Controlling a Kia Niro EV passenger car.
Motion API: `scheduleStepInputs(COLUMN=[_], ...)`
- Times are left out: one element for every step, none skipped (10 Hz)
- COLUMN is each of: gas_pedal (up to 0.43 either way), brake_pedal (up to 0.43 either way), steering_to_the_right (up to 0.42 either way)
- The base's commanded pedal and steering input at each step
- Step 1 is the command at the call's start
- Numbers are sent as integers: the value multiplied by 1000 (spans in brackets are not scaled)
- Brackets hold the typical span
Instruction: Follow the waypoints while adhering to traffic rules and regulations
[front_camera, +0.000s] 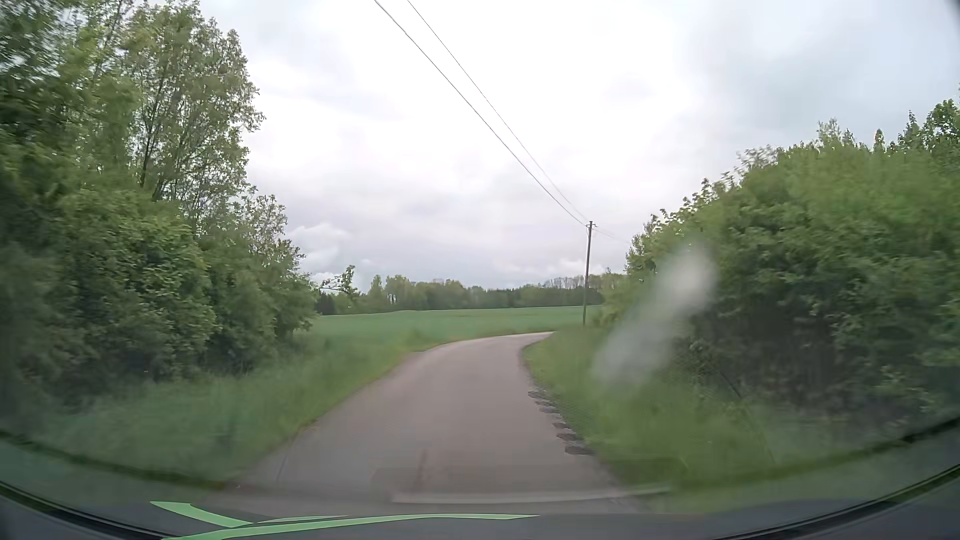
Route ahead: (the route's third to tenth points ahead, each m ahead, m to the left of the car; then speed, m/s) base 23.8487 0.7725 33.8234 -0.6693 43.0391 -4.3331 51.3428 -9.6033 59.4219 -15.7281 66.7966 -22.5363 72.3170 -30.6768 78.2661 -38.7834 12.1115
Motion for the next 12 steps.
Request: scheduleStepInputs(gas_pedal=[47, 59, 67, 79, 98, 110, 118, 118, 118, 118, 118, 118], brake_pedal=[0, 0, 0, 0, 0, 0, 0, 0, 0, 0, 0, 0], steering_to_the_right=[-6, -5, -4, -3, -1, 1, 7, 12, 16, 19, 25, 30])
